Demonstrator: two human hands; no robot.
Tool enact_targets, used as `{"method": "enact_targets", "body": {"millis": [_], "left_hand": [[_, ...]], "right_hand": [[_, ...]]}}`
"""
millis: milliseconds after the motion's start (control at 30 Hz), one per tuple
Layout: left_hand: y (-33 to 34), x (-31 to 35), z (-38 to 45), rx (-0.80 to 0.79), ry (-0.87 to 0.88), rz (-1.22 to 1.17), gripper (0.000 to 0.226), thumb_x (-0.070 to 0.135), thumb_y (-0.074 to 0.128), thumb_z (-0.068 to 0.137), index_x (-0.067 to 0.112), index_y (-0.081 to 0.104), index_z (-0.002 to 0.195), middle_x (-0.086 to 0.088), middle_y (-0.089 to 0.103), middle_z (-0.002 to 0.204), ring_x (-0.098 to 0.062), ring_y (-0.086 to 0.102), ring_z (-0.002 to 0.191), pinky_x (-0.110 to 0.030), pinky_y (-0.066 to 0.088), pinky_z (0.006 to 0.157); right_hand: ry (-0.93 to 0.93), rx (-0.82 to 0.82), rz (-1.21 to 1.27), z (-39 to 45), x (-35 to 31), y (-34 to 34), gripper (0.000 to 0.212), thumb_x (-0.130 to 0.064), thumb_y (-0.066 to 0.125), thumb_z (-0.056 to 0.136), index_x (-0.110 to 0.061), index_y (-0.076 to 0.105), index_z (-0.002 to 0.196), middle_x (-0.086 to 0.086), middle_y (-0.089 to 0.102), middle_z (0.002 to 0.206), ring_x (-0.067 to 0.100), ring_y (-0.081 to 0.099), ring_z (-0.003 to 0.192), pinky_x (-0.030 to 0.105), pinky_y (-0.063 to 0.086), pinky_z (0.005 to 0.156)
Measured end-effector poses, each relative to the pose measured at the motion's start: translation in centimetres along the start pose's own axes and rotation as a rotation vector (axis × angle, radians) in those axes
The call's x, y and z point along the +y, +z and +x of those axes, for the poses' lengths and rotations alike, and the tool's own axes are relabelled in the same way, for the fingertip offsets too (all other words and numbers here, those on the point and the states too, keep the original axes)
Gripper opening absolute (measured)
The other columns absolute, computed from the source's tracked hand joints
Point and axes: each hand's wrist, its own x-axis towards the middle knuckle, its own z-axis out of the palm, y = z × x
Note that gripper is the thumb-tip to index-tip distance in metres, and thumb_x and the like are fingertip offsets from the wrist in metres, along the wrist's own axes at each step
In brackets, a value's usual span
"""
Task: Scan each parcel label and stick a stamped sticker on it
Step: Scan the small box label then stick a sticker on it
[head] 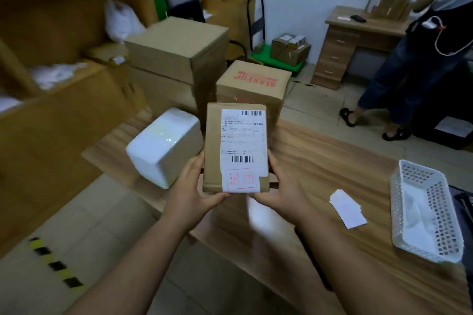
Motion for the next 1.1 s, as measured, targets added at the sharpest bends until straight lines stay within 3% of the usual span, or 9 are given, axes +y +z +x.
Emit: {"method": "enact_targets", "body": {"millis": [200, 267, 433, 533, 667, 800, 900, 1000, 1100], "left_hand": [[-10.8, 2.4, -1.3, 0.241, 0.089, 0.075, 0.102, 0.043, 0.085, 0.069, 0.04, 0.023, 0.15, 0.02, 0.034, 0.145, -0.005, 0.042, 0.129, -0.033, 0.04, 0.108], [-14.6, 2.7, -2.5, 0.313, 0.102, 0.093, 0.103, 0.042, 0.085, 0.069, 0.046, 0.018, 0.147, 0.029, 0.029, 0.143, 0.0, 0.041, 0.127, -0.03, 0.039, 0.108], [-23.3, 1.9, -5.8, 0.422, 0.064, 0.156, 0.111, 0.053, 0.082, 0.066, 0.03, 0.019, 0.155, 0.009, 0.027, 0.154, -0.011, 0.038, 0.136, -0.044, 0.042, 0.109], [-29.1, 0.9, -9.3, 0.499, 0.033, 0.17, 0.112, 0.06, 0.078, 0.063, 0.039, 0.015, 0.153, 0.009, 0.03, 0.155, -0.011, 0.037, 0.138, -0.047, 0.042, 0.109], [-35.4, -1.2, -15.5, 0.596, -0.016, 0.166, 0.111, 0.045, 0.086, 0.065, 0.04, 0.018, 0.152, 0.013, 0.038, 0.15, -0.005, 0.041, 0.132, -0.043, 0.044, 0.108], [-40.3, -4.3, -22.2, 0.702, -0.109, 0.21, 0.11, 0.04, 0.087, 0.066, 0.04, 0.018, 0.151, 0.014, 0.036, 0.151, 0.0, 0.039, 0.128, -0.033, 0.041, 0.108], [-44.0, -6.9, -27.6, 0.789, -0.19, 0.281, 0.109, 0.04, 0.086, 0.069, 0.042, 0.012, 0.149, 0.023, 0.029, 0.144, 0.013, 0.03, 0.121, -0.021, 0.033, 0.106], [-47.2, -9.7, -33.4, 0.908, -0.334, 0.312, 0.108, 0.039, 0.085, 0.071, 0.043, 0.011, 0.149, 0.025, 0.026, 0.145, 0.012, 0.029, 0.123, -0.021, 0.031, 0.105], [-49.7, -12.4, -39.6, 1.033, -0.465, 0.37, 0.106, 0.038, 0.084, 0.072, 0.042, 0.012, 0.149, 0.024, 0.027, 0.146, 0.012, 0.028, 0.125, -0.022, 0.033, 0.104]], "right_hand": [[-0.302, 0.007, -0.031, 2.6, -10.5, 1.6, 0.106, -0.021, 0.087, 0.07, -0.031, 0.022, 0.153, -0.03, 0.041, 0.133, -0.028, 0.037, 0.116, -0.004, 0.03, 0.087], [-0.355, -0.013, -0.027, 2.7, -14.0, 3.0, 0.109, -0.029, 0.087, 0.07, -0.037, 0.018, 0.155, -0.022, 0.042, 0.139, -0.025, 0.037, 0.119, -0.001, 0.033, 0.09], [-0.432, -0.068, -0.012, 2.3, -22.2, 7.8, 0.112, -0.043, 0.084, 0.068, -0.058, 0.008, 0.149, -0.018, 0.041, 0.148, 0.0, 0.042, 0.131, 0.035, 0.045, 0.105], [-0.528, -0.1, -0.039, 1.4, -27.4, 12.2, 0.111, -0.051, 0.082, 0.07, -0.054, 0.006, 0.15, -0.021, 0.036, 0.151, -0.003, 0.037, 0.133, 0.031, 0.039, 0.107], [-0.655, -0.148, -0.03, -0.6, -32.9, 19.2, 0.108, -0.044, 0.084, 0.072, -0.054, 0.007, 0.147, -0.028, 0.034, 0.144, -0.012, 0.034, 0.13, 0.025, 0.035, 0.106], [-0.723, -0.272, -0.018, -2.6, -36.8, 27.0, 0.11, -0.039, 0.084, 0.074, -0.052, 0.007, 0.151, -0.028, 0.036, 0.148, -0.01, 0.033, 0.134, 0.033, 0.039, 0.11], [-0.77, -0.403, -0.001, -4.0, -40.3, 33.5, 0.111, -0.038, 0.084, 0.074, -0.054, 0.006, 0.151, -0.043, 0.035, 0.136, -0.017, 0.034, 0.129, 0.032, 0.045, 0.105], [-0.836, -0.557, 0.013, -5.9, -44.0, 40.7, 0.109, -0.035, 0.084, 0.075, -0.062, 0.003, 0.143, -0.049, 0.03, 0.133, -0.019, 0.032, 0.128, 0.02, 0.038, 0.103], [-0.863, -0.727, 0.037, -8.1, -46.8, 48.4, 0.11, -0.036, 0.084, 0.074, -0.055, 0.006, 0.149, -0.036, 0.029, 0.141, -0.01, 0.028, 0.133, 0.023, 0.028, 0.107]]}}
